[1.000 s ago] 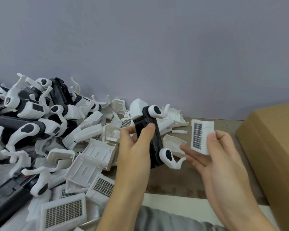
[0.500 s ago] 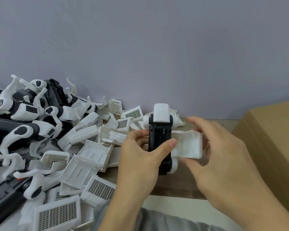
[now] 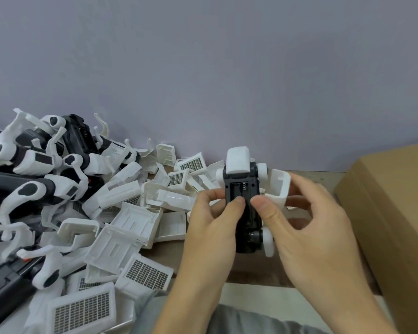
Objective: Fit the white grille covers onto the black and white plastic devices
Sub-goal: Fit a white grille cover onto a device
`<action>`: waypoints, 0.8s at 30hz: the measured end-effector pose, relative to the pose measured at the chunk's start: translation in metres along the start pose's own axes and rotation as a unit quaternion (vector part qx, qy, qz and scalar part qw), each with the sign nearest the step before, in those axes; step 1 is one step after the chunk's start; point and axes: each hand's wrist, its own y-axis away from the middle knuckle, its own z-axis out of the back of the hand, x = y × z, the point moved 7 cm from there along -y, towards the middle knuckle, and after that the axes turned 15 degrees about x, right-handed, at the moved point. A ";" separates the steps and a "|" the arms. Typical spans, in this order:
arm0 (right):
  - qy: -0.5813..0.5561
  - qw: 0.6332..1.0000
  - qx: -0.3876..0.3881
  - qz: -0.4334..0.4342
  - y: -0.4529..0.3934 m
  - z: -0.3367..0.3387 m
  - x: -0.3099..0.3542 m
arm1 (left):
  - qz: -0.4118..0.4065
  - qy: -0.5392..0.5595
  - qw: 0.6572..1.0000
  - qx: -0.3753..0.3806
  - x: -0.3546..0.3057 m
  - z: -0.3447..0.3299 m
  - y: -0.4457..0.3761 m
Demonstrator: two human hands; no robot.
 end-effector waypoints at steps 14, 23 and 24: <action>0.113 0.992 0.041 -0.048 -0.001 -0.008 0.001 | -0.066 -0.055 0.996 -0.015 -0.004 -0.006 -0.002; 0.148 0.960 0.224 -0.080 -0.021 -0.001 0.021 | -0.051 -0.016 0.998 -0.032 -0.005 0.000 -0.002; 0.143 0.963 0.216 -0.080 -0.025 0.000 0.021 | -0.050 -0.011 0.998 -0.039 -0.005 0.000 -0.002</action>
